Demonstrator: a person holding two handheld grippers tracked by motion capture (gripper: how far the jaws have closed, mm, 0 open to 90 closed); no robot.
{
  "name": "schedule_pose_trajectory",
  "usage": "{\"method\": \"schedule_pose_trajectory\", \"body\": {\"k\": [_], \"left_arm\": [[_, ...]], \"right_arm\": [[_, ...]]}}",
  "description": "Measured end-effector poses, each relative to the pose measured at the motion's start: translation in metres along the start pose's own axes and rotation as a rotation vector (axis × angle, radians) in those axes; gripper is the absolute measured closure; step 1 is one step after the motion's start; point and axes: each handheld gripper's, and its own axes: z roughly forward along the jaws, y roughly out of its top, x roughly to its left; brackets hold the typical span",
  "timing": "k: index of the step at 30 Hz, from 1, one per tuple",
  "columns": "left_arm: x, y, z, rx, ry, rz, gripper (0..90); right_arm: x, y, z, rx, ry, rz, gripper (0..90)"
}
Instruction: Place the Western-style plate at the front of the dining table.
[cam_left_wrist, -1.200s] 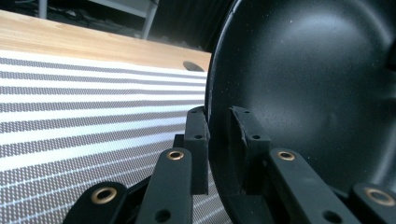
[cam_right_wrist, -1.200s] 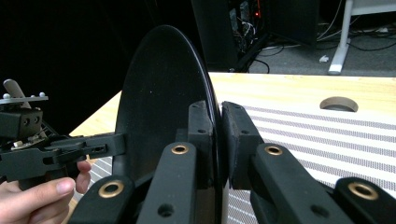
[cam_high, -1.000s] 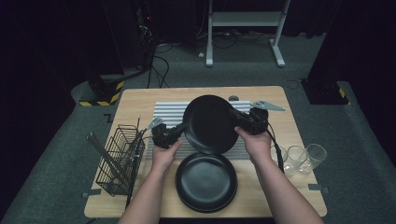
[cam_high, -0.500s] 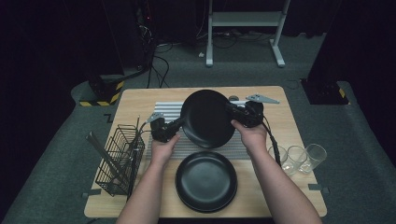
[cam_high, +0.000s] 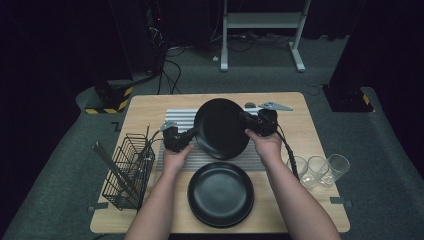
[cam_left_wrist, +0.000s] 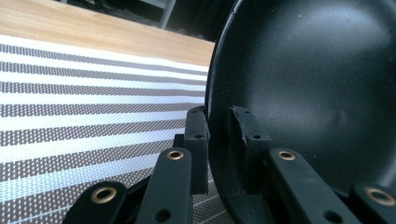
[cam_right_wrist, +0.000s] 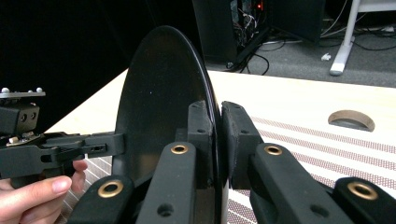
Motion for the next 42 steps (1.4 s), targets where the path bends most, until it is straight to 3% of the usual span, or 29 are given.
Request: {"method": "schedule_pose_trajectory", "body": {"k": [4, 12, 18, 26, 29, 30, 32, 33, 35, 36, 40, 42], "left_arm": [[0.004, -0.003, 0.002, 0.016, 0.018, -0.005, 77.4], [0.009, -0.008, 0.008, 0.067, 0.067, -0.010, 77.8], [0.008, -0.009, 0.010, 0.068, 0.088, -0.008, 78.0], [0.008, -0.009, 0.014, 0.082, 0.141, -0.019, 78.9], [0.007, -0.009, 0.014, 0.079, 0.173, 0.001, 85.0], [0.006, -0.009, 0.015, 0.075, 0.107, 0.014, 90.0], [-0.005, -0.011, 0.025, 0.168, 0.128, 0.128, 90.0], [-0.008, -0.012, 0.026, 0.164, 0.136, 0.144, 90.0], [-0.001, -0.010, 0.023, 0.150, 0.111, 0.075, 90.0], [0.002, -0.010, 0.020, 0.143, 0.102, 0.060, 90.0], [-0.004, -0.011, 0.022, 0.143, 0.120, 0.106, 90.0], [-0.002, -0.011, 0.021, 0.140, 0.115, 0.090, 90.0]], "right_arm": [[0.000, -0.003, 0.006, 0.009, -0.007, -0.007, 82.5], [-0.008, -0.014, 0.020, 0.053, -0.012, 0.031, 82.1], [-0.017, -0.020, 0.026, 0.064, -0.011, 0.095, 81.6], [-0.022, -0.031, 0.035, 0.089, -0.033, 0.126, 81.8], [-0.025, -0.035, 0.036, 0.096, -0.050, 0.143, 81.9], [-0.027, -0.036, 0.037, 0.094, -0.053, 0.157, 82.2], [-0.029, -0.037, 0.040, 0.100, -0.040, 0.163, 82.1], [-0.029, -0.038, 0.043, 0.107, -0.033, 0.162, 81.8], [-0.027, -0.041, 0.049, 0.116, -0.036, 0.158, 81.7], [-0.028, -0.042, 0.051, 0.113, -0.040, 0.164, 81.7], [-0.039, -0.047, 0.056, 0.138, -0.065, 0.210, 81.8], [-0.044, -0.051, 0.057, 0.155, -0.075, 0.234, 82.0]]}}
